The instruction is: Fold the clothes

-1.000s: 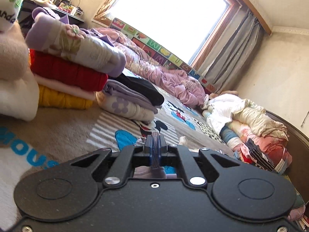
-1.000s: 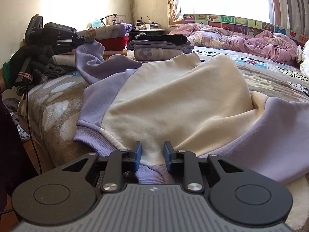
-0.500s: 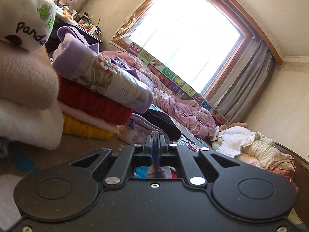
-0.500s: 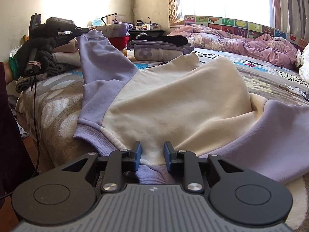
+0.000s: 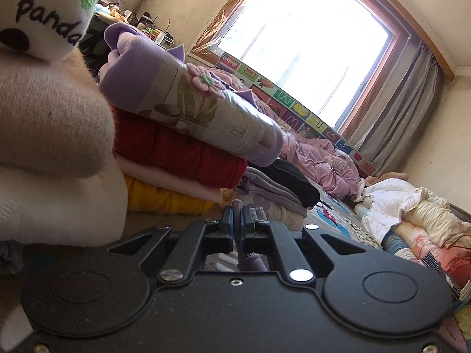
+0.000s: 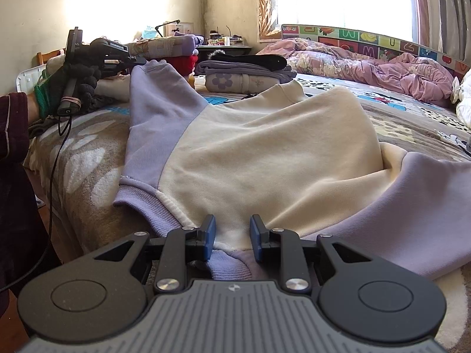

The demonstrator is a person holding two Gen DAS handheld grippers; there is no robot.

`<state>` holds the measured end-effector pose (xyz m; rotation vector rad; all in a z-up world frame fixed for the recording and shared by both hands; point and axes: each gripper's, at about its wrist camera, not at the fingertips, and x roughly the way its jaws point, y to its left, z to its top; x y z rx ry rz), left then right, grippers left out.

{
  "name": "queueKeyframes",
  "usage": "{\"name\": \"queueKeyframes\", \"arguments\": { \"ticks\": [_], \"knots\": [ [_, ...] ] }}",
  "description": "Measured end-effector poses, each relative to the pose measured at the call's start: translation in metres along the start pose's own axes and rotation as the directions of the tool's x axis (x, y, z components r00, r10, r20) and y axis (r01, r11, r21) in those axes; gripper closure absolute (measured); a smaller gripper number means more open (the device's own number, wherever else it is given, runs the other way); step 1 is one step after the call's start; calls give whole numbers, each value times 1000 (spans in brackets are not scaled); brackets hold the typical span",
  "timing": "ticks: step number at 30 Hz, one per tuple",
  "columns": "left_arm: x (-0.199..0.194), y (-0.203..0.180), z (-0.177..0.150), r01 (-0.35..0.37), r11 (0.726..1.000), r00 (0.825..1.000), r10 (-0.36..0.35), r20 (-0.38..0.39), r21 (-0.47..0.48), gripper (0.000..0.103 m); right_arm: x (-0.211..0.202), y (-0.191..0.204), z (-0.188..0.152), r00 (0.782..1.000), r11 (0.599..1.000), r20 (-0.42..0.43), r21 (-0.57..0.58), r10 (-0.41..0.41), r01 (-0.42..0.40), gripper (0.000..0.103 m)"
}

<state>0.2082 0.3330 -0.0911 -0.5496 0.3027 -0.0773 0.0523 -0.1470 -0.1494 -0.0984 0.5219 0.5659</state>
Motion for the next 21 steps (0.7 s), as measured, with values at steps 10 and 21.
{"name": "queueKeyframes", "arguments": {
  "ticks": [10,21],
  "knots": [
    [19,-4,-9,-150,976,981,166,-96,161,101,-1,3,-1,1000,1000,-1,-29,-12,12,76],
    [44,-15,-34,-283,871,919,366,-147,401,101,-2,16,2,998,991,-2,-116,-62,62,75]
  ]
}}
